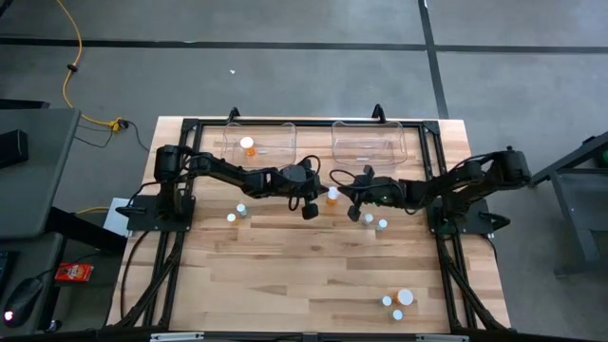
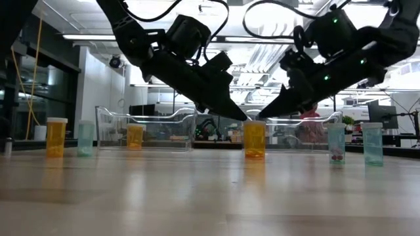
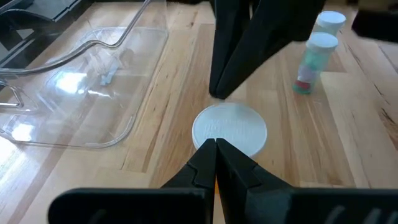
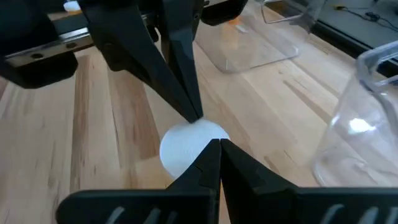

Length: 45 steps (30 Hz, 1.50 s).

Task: Pick and place medicine bottles into bin by pill shape (circle, oval)
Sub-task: Put the top orange capsule bottle into the left transparent bin

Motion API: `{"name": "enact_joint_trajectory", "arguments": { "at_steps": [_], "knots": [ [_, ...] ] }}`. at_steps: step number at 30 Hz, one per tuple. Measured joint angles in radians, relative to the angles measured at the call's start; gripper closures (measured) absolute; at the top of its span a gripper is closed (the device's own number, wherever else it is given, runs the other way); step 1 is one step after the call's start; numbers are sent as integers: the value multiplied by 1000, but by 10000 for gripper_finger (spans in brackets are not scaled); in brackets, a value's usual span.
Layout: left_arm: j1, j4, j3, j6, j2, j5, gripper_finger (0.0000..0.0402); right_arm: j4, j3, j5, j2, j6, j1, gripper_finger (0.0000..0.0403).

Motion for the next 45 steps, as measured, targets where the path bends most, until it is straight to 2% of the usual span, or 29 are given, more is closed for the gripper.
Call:
{"name": "enact_joint_trajectory", "arguments": {
  "at_steps": [4, 11, 20, 29, 38, 45],
  "knots": [
    [0, 0, 0, 0, 0, 1, 401, 87, 0, -22, 83, 4, 0, 403],
    [0, -6, 0, 7, 0, 3, 401, 158, 2, -12, 153, 21, 0, 403],
    [0, -34, 1, 4, 3, -1, 401, 153, 2, -21, 148, 10, 0, 403],
    [-3, 52, 3, -6, 71, -5, 401, 146, -1, -17, 147, 12, 0, 403],
    [-23, 60, -2, 15, 40, -6, 401, 148, 0, -27, 148, 21, 0, 403],
    [-72, 115, -3, 61, 51, -58, 401, 148, 0, -34, 148, 25, 1, 403]
  ]
}}
